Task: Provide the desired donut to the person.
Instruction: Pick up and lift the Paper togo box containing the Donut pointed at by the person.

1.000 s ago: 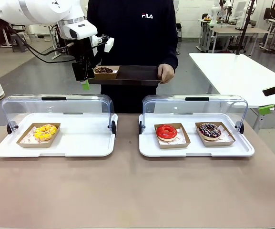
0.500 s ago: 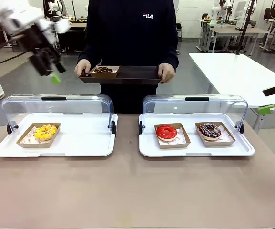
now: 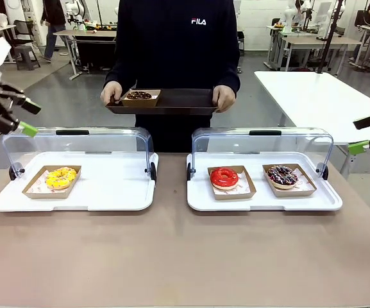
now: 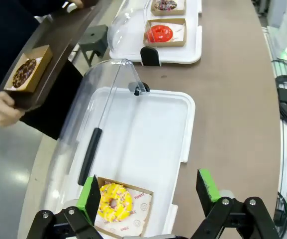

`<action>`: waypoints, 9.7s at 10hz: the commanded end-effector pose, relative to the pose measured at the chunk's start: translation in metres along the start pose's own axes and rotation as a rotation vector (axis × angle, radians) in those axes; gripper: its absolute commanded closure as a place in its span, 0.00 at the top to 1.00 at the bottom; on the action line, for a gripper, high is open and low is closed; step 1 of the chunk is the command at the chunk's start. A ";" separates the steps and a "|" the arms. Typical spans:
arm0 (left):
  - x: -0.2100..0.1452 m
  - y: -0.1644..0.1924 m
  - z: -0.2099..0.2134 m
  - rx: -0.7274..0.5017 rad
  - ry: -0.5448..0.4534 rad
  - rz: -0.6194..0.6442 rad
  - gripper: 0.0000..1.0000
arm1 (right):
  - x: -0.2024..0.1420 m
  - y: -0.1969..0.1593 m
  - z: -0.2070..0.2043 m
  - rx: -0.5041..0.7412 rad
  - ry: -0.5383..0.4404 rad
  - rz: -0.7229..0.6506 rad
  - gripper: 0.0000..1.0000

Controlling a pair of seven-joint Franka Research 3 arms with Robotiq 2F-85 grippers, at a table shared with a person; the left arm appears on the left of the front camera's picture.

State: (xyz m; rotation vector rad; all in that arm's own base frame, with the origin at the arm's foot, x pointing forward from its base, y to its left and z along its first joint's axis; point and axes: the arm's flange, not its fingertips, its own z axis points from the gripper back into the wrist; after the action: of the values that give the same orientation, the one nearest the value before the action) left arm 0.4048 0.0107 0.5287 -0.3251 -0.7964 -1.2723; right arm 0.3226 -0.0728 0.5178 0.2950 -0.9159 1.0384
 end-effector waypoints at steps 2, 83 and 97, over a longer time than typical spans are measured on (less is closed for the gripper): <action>-0.038 -0.036 0.007 0.109 -0.017 0.063 1.00 | 0.000 -0.002 -0.002 0.008 -0.024 -0.002 1.00; -0.091 -0.094 -0.010 -0.159 0.497 -0.227 0.00 | 0.000 -0.002 -0.002 0.008 -0.024 -0.002 1.00; 0.015 -0.108 0.077 0.068 0.480 -0.341 0.00 | 0.000 -0.002 -0.002 0.008 -0.024 -0.002 1.00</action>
State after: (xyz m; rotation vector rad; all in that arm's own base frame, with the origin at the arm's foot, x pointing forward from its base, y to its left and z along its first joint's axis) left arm 0.2772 0.0160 0.5688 0.1614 -0.4887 -1.5764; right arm 0.3229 -0.0725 0.5175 0.2970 -0.9149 1.0368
